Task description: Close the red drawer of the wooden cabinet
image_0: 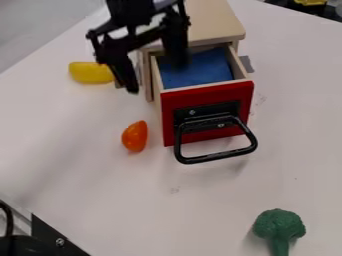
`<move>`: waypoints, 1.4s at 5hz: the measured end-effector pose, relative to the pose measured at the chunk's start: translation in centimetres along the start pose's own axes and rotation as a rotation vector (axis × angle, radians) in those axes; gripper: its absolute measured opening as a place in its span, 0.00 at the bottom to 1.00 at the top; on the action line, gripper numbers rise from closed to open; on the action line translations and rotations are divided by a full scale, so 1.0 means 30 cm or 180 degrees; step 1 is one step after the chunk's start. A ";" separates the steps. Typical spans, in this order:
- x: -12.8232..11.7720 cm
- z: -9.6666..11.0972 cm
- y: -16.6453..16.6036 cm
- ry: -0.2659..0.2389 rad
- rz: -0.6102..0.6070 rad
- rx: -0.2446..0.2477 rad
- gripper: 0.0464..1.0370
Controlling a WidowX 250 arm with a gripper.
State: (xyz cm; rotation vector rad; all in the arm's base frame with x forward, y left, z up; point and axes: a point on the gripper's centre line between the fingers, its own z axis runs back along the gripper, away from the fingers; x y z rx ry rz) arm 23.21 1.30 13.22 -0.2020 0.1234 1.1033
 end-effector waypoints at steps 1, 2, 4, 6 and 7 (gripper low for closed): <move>-0.066 -0.076 0.012 -0.0022 -0.0253 0.0111 0.96; -0.037 -0.155 -0.010 -0.0036 -0.0167 0.0222 0.96; 0.096 -0.261 -0.116 -0.0084 0.0137 0.0175 0.96; 0.155 -0.246 -0.113 -0.0073 0.0389 0.0033 0.96; 0.166 -0.244 -0.108 -0.0068 0.0444 0.0015 0.96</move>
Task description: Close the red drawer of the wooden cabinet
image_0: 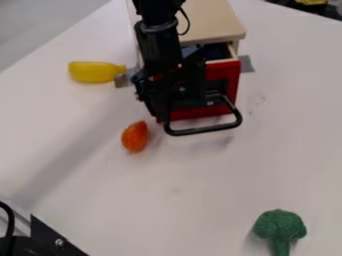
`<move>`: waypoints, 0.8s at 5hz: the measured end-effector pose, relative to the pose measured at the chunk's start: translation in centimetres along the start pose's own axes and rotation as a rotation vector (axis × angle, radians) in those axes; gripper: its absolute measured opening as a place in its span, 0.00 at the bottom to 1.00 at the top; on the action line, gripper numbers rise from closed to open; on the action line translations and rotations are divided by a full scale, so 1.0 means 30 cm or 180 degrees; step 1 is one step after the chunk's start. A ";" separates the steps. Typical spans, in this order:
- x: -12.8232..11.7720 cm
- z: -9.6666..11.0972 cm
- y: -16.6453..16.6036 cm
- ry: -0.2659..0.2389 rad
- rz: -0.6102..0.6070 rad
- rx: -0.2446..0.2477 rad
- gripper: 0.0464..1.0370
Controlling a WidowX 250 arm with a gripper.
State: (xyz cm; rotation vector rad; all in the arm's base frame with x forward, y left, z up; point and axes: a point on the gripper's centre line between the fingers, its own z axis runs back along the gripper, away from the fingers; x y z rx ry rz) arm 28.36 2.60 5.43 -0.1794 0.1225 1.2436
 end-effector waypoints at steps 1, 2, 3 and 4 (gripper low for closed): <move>0.019 0.006 -0.022 -0.0008 0.0027 -0.0029 0.96; 0.066 0.024 -0.056 -0.0002 0.0141 -0.0091 0.96; 0.086 0.030 -0.083 0.0023 0.0175 -0.0102 0.96; 0.090 0.031 -0.085 0.0029 0.0196 -0.0103 0.96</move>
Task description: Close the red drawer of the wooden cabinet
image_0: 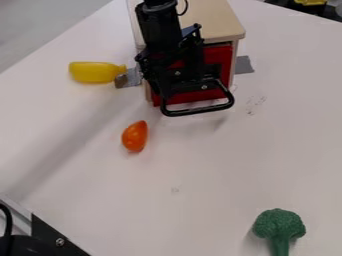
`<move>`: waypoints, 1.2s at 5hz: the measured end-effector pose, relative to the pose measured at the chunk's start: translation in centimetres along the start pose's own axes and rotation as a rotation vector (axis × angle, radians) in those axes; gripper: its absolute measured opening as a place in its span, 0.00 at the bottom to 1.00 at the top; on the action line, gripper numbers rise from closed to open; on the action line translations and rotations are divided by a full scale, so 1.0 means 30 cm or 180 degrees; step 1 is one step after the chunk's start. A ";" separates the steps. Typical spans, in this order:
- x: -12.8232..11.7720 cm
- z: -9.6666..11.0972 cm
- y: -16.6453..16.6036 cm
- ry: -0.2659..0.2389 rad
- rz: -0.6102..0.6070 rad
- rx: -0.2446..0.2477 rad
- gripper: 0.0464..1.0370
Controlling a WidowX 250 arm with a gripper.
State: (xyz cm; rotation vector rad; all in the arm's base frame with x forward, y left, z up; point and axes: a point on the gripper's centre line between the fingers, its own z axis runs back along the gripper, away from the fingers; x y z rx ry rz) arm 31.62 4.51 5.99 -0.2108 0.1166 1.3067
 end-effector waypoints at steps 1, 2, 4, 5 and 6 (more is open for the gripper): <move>0.001 0.000 0.002 0.0002 0.0002 0.0009 0.96; -0.016 -0.009 0.045 0.0040 0.0033 0.0084 0.96; -0.149 0.011 0.197 0.0146 -0.0328 0.0252 0.96; -0.178 0.033 0.223 0.0154 -0.0409 0.0197 0.96; -0.206 0.101 0.210 0.0271 -0.0478 0.0105 0.96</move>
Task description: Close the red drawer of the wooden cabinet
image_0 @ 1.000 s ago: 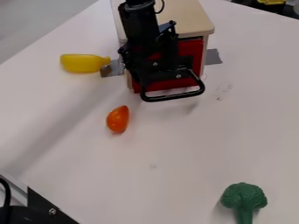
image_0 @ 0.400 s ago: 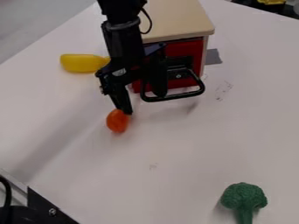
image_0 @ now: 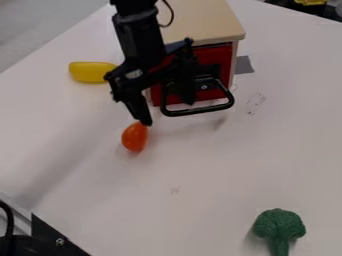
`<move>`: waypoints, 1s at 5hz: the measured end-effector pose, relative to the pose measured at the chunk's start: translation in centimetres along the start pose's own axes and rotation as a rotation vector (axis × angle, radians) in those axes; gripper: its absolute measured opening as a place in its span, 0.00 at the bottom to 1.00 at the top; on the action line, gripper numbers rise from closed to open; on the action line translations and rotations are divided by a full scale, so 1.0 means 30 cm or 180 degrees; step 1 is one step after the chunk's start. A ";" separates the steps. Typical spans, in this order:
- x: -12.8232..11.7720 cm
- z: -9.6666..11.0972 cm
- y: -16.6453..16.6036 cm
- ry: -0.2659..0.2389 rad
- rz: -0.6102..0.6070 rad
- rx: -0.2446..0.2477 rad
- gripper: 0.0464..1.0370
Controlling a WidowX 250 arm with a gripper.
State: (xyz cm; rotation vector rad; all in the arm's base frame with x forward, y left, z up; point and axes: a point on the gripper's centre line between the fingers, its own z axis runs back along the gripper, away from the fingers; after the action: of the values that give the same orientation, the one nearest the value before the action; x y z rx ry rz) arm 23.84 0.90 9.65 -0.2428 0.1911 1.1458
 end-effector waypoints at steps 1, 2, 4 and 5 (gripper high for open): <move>-0.014 0.097 -0.033 0.0063 -0.0042 -0.0176 0.96; 0.018 0.103 -0.026 -0.0126 -0.0049 -0.0140 0.96; 0.022 0.101 -0.027 -0.0137 -0.0034 -0.0137 0.96; 0.022 0.101 -0.027 -0.0137 -0.0034 -0.0137 0.96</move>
State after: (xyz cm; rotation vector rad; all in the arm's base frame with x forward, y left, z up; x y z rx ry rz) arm 24.91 2.02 12.43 -0.2567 0.1272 1.1443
